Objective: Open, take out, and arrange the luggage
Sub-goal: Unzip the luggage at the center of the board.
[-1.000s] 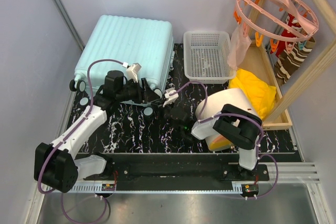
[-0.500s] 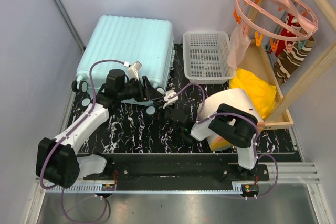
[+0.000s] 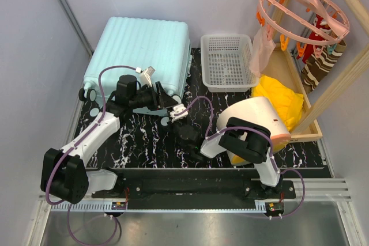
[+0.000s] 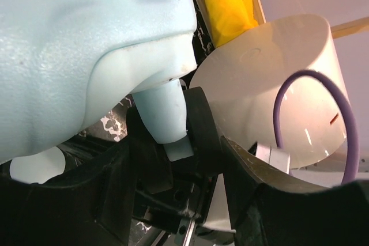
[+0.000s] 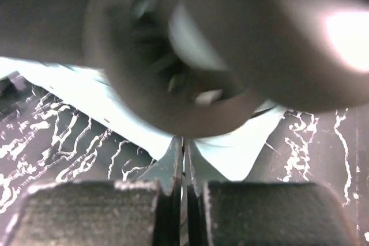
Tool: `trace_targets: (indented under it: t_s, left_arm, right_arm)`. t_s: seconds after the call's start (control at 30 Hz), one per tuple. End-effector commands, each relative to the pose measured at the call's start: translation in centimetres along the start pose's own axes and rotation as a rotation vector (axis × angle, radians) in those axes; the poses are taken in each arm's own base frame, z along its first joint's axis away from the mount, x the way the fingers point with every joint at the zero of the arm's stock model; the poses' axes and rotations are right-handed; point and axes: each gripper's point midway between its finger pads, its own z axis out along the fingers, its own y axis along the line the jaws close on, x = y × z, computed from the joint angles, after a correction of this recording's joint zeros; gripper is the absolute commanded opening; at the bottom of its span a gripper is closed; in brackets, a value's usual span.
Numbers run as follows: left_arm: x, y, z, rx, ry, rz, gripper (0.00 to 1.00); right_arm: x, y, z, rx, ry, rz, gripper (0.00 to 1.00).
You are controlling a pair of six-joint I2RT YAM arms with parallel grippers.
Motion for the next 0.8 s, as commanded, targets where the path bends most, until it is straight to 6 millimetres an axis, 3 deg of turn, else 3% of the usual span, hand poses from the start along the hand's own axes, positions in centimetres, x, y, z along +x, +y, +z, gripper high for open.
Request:
trace_targets:
  t_s: [0.0, 0.27, 0.47, 0.7, 0.77]
  left_arm:
    - [-3.9, -6.8, -0.1, 0.244, -0.1, 0.141, 0.0]
    - [-5.3, -6.3, -1.5, 0.247, -0.155, 0.122, 0.0]
    - [-4.5, -6.1, -1.5, 0.257, -0.112, 0.12, 0.0]
    - [-3.5, -6.5, -2.0, 0.292, -0.046, 0.146, 0.0]
    - [-3.4, -6.5, -2.1, 0.294, -0.03, 0.148, 0.0]
  right_arm:
    - [-0.7, 6.6, -0.5, -0.193, -0.042, -0.217, 0.0]
    - [0.6, 9.8, -0.7, -0.252, -0.032, -0.284, 0.0]
    - [0.1, 11.8, -0.3, -0.311, -0.055, -0.279, 0.0]
    - [0.2, 16.5, -2.4, -0.597, -0.007, -0.259, 0.0]
    - [0.7, 17.0, -2.9, -0.636, 0.031, -0.26, 0.0]
